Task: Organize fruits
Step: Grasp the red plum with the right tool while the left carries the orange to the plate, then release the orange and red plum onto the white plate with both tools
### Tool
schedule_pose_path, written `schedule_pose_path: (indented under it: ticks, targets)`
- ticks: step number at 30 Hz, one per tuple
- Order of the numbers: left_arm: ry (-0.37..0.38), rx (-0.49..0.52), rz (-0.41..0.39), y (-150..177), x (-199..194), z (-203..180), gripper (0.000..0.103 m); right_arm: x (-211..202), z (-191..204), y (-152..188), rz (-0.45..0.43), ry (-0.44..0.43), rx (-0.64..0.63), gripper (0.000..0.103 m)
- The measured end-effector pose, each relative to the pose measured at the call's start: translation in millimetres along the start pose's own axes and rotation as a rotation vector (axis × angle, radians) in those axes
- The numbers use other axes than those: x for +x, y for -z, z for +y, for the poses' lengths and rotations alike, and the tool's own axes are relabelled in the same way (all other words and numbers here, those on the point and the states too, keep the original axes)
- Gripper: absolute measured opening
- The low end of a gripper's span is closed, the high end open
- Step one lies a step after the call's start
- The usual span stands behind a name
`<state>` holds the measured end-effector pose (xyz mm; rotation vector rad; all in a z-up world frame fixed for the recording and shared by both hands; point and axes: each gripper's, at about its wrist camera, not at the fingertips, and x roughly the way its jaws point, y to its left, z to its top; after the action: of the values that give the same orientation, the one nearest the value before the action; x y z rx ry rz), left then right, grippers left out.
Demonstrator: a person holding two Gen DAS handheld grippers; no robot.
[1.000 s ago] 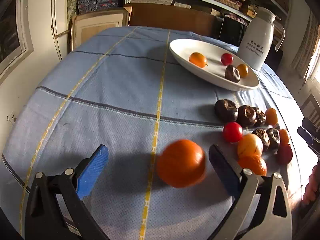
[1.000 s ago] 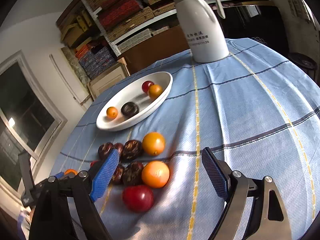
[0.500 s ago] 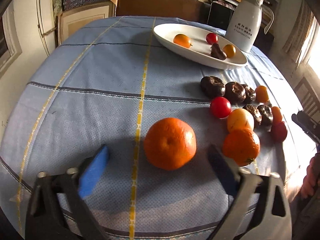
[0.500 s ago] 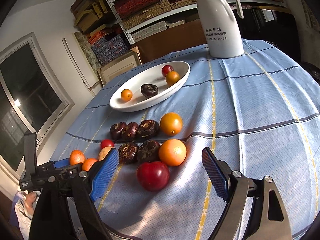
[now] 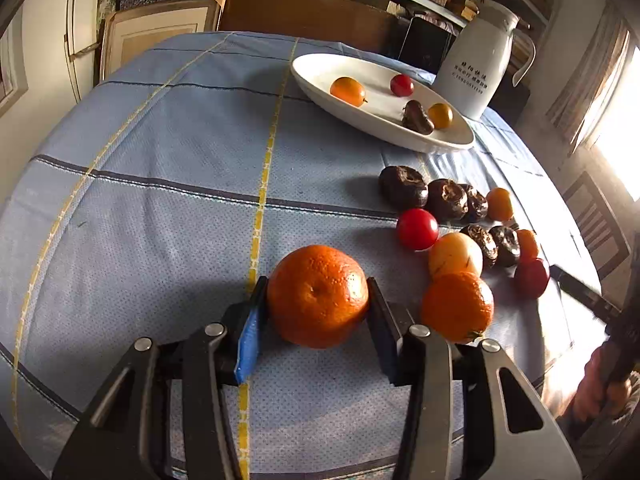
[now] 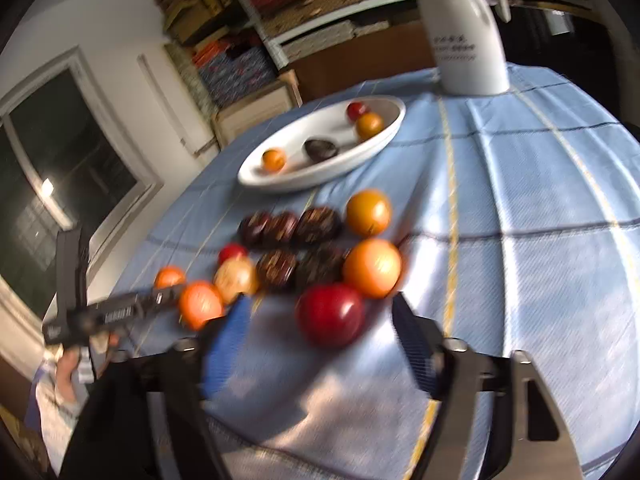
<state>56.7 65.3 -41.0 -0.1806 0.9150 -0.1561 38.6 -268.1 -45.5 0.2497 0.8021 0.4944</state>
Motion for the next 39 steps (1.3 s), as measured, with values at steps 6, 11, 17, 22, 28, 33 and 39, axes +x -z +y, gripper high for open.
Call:
schedule_pose_path:
  ticks: [6,11,17,22,28,33,39]
  targets:
    - [0.016,-0.01,-0.002,-0.1,0.0,1.6,0.046,7.3,14.4,5.1,0.051,0.038,-0.056,0.052]
    - [0.011,-0.005,0.0,0.2,0.4,-0.3,0.046,19.5,5.5,1.8,0.099,0.048,-0.006,0.052]
    - [0.021,-0.005,0.0,-0.2,0.8,-0.2,0.046,29.5,-1.7,-6.3,0.104,0.009,0.058,0.041]
    - [0.052,0.016,-0.013,-0.6,-0.8,-6.3,0.046,23.8,-3.4,-5.5,0.079,-0.033,0.077,0.04]
    - [0.04,0.039,-0.063,-22.9,-9.1,-16.0,0.046,3.7,-2.8,-18.1,0.012,-0.088,0.091,0.04]
    - [0.018,0.076,-0.107,-75.3,-5.6,-36.4,0.046,1.0,0.1,-62.6,-0.031,-0.068,0.075,0.04]
    - [0.023,0.086,-0.092,-127.6,31.3,-58.2,0.046,39.3,5.7,-118.4,-0.054,0.01,0.042,0.04]
